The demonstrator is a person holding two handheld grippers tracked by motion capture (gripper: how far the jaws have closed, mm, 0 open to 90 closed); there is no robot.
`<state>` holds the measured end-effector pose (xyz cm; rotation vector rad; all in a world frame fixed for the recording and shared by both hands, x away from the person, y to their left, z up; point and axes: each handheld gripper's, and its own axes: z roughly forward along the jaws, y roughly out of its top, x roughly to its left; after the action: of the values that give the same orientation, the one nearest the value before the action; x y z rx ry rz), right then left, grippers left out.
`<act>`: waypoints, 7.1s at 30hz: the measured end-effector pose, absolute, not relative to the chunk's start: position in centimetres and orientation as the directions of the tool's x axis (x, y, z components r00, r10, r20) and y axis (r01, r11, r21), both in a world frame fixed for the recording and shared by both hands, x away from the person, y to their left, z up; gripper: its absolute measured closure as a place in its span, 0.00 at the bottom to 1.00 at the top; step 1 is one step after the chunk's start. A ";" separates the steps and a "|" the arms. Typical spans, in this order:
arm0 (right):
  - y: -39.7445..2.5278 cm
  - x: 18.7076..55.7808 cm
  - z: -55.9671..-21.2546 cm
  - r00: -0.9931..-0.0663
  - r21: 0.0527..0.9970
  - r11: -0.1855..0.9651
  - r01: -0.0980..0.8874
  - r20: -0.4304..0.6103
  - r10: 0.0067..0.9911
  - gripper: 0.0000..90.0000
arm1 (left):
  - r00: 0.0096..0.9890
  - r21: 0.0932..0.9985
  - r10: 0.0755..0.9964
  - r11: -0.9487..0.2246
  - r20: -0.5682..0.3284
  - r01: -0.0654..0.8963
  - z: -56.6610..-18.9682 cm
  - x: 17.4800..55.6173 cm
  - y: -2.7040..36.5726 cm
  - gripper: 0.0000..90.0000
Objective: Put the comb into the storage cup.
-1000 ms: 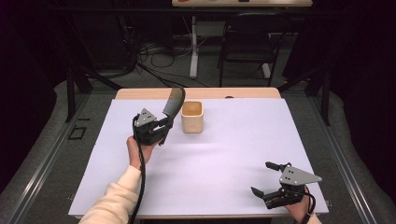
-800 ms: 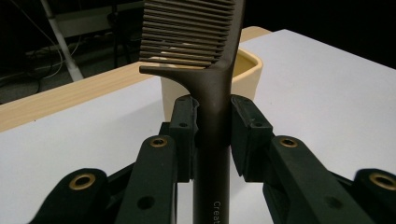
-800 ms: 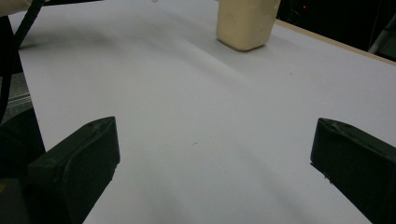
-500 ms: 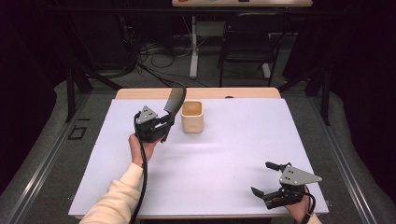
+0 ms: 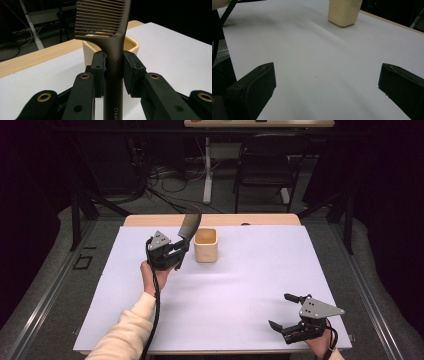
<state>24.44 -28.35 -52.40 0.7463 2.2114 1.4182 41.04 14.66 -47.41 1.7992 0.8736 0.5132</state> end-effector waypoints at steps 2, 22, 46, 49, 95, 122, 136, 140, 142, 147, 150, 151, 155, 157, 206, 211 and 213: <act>-28.3 24.4 -52.4 -0.774 0.915 0.339 0.217 -0.051 0.632 0.01 | 0.644 0.925 0.763 -0.202 -0.057 0.321 -47.4 41.1 14.6 0.80; -28.3 24.4 -52.4 -0.774 0.915 0.340 0.218 -0.050 0.631 0.01 | 0.655 0.933 0.753 -0.194 -0.056 0.304 -46.8 42.0 13.6 0.80; -28.4 24.4 -52.4 -0.772 0.915 0.337 0.220 -0.048 0.634 0.01 | 0.661 0.937 0.749 -0.195 -0.049 0.291 -46.5 43.0 12.5 0.80; -28.4 24.4 -52.4 -0.772 0.916 0.337 0.219 -0.048 0.634 0.01 | 0.661 0.938 0.748 -0.190 -0.053 0.290 -46.3 43.1 12.5 0.80; -28.5 24.3 -52.3 -0.772 0.918 0.330 0.217 -0.046 0.634 0.01 | 0.666 0.960 0.741 -0.113 -0.091 0.257 -43.8 45.8 10.0 0.80; -28.6 24.3 -52.3 -0.772 0.919 0.331 0.215 -0.048 0.634 0.01 | 0.671 0.975 0.736 -0.073 -0.089 0.209 -43.5 47.3 9.5 0.80; -28.6 24.3 -52.3 -0.773 0.919 0.330 0.215 -0.046 0.633 0.01 | 0.664 0.975 0.744 -0.084 -0.074 0.204 -44.0 48.1 9.0 0.80; -28.6 24.3 -52.3 -0.773 0.919 0.329 0.216 -0.045 0.633 0.01 | 0.662 0.975 0.746 -0.084 -0.076 0.206 -44.3 48.3 8.8 0.80; -28.6 24.3 -52.3 -0.773 0.919 0.329 0.216 -0.045 0.633 0.01 | 0.666 0.974 0.742 -0.086 -0.076 0.207 -44.5 48.5 8.7 0.80; -28.6 24.3 -52.3 -0.773 0.919 0.328 0.217 -0.044 0.633 0.01 | 0.668 0.973 0.740 -0.092 -0.075 0.211 -44.7 48.6 8.6 0.80; -28.6 24.3 -52.3 -0.773 0.919 0.328 0.217 -0.044 0.633 0.01 | 0.667 0.972 0.741 -0.094 -0.077 0.217 -44.8 48.7 8.5 0.80; -28.6 24.3 -52.3 -0.773 0.919 0.328 0.217 -0.043 0.633 0.01 | 0.666 0.972 0.743 -0.096 -0.075 0.216 -44.9 48.7 8.5 0.80; -28.6 24.3 -52.3 -0.773 0.920 0.328 0.216 -0.044 0.633 0.01 | 0.667 0.969 0.742 -0.103 -0.075 0.224 -45.1 48.9 8.4 0.80; -28.6 24.3 -52.3 -0.773 0.920 0.328 0.217 -0.043 0.633 0.01 | 0.666 0.969 0.742 -0.100 -0.079 0.227 -45.2 49.0 8.4 0.80; -28.6 24.3 -52.3 -0.773 0.919 0.328 0.218 -0.043 0.633 0.01 | 0.680 0.927 0.730 -0.206 -0.069 0.315 -47.5 49.8 8.1 0.80; -28.6 24.3 -52.3 -0.773 0.919 0.329 0.219 -0.042 0.633 0.01 | 0.679 0.920 0.730 -0.212 -0.075 0.330 -48.1 49.9 8.3 0.80; -28.6 24.3 -52.3 -0.773 0.919 0.329 0.219 -0.043 0.633 0.01 | 0.682 0.918 0.728 -0.218 -0.074 0.332 -48.1 49.9 8.3 0.80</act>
<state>24.33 -28.59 -52.31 0.7528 2.2053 1.4313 49.88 8.34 -48.14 1.8160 0.8398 0.4582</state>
